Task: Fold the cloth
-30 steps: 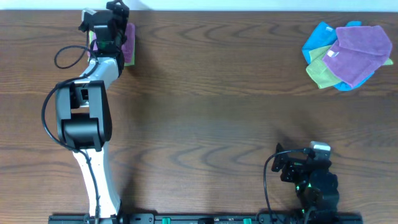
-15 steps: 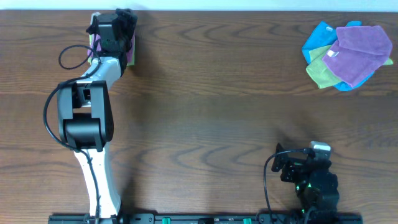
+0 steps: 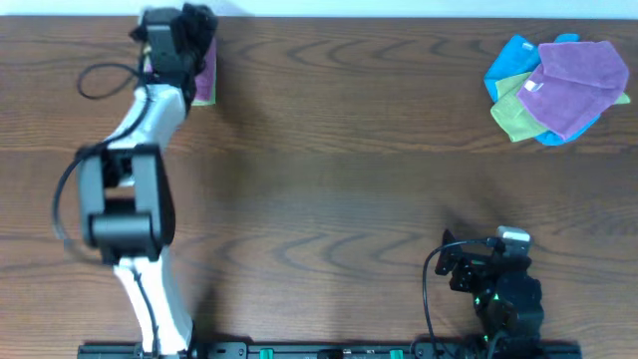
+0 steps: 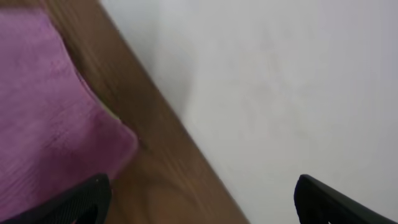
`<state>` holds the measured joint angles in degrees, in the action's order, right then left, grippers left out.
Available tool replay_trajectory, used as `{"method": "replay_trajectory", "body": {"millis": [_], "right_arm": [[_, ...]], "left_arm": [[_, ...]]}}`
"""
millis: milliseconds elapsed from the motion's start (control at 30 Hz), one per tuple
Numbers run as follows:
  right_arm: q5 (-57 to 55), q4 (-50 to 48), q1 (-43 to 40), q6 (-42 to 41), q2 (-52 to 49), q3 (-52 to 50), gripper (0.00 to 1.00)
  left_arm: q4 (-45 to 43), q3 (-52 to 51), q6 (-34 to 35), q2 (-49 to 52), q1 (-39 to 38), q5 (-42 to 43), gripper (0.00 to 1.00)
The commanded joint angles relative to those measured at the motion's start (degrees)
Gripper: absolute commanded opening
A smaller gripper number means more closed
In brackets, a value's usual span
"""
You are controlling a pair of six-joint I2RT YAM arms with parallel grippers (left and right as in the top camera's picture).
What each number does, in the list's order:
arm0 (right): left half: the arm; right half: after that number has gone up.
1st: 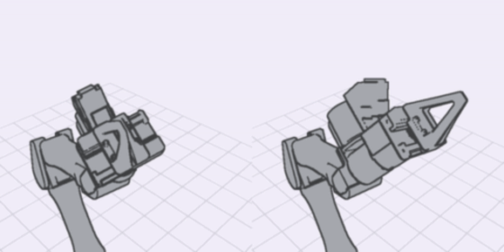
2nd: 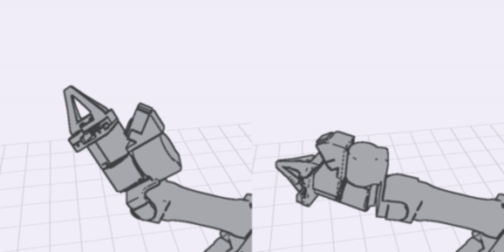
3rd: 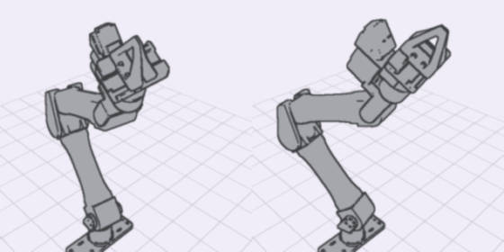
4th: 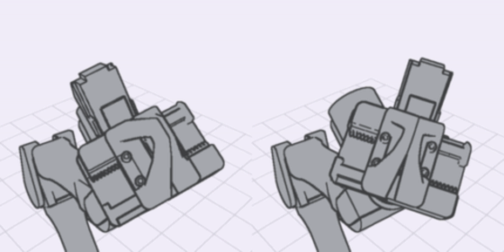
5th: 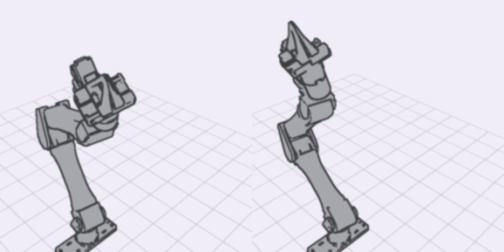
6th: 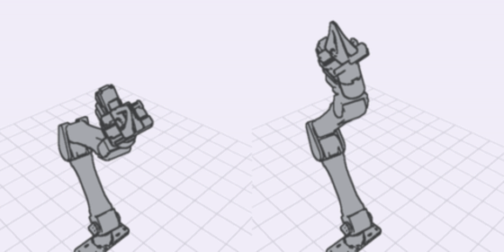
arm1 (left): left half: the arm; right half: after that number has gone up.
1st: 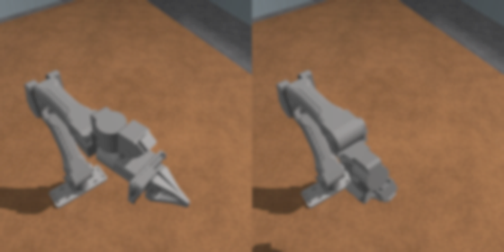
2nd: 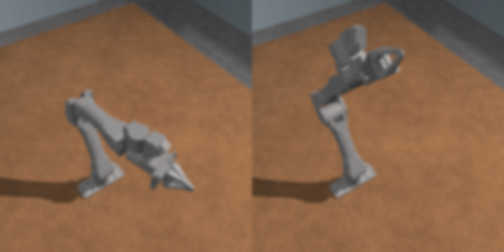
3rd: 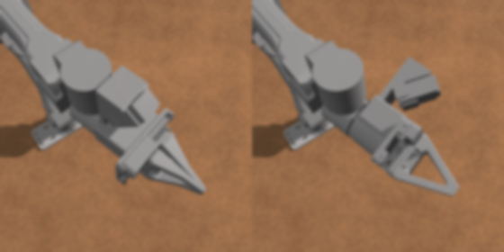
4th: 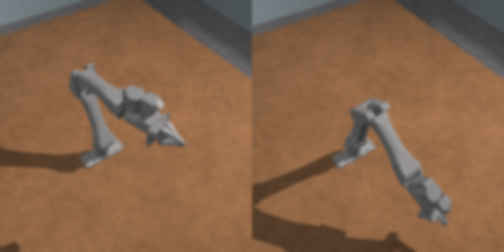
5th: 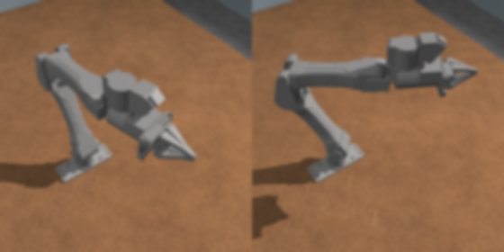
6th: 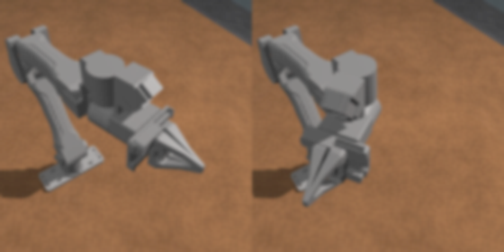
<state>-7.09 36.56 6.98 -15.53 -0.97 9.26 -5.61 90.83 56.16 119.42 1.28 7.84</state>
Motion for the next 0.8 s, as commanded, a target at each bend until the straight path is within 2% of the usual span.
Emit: {"method": "replay_trajectory", "body": {"millis": [0, 133, 267, 400, 467, 600, 767], "right_arm": [[0.22, 0.04, -0.15, -0.72, 0.28, -0.24, 0.99], [0.22, 0.04, -0.15, -0.72, 0.28, -0.24, 0.99], [0.22, 0.04, -0.15, -0.72, 0.28, -0.24, 0.99], [0.22, 0.04, -0.15, -0.72, 0.28, -0.24, 0.99], [0.22, 0.04, -0.15, -0.72, 0.28, -0.24, 0.99], [0.22, 0.04, -0.15, -0.72, 0.28, -0.24, 0.99], [0.22, 0.04, -0.15, -0.72, 0.28, -0.24, 0.99]], "left_arm": [[11.1, 0.94, -8.46, -12.35, 0.2, -0.42, 0.95], [33.24, 0.68, -15.8, -23.8, -0.33, -6.08, 0.95], [47.28, -2.64, -23.1, -34.12, -1.09, -11.93, 0.95], [48.48, -15.41, -32.39, -48.65, -1.03, -14.47, 0.95], [48.19, -25.2, -37.44, -58.45, -0.87, -14.91, 0.95], [48.37, -39.98, -41.0, -74.86, -0.87, -14.8, 0.95], [48.43, -54.27, -40.74, -91.23, -0.87, -12.76, 0.95]]}}
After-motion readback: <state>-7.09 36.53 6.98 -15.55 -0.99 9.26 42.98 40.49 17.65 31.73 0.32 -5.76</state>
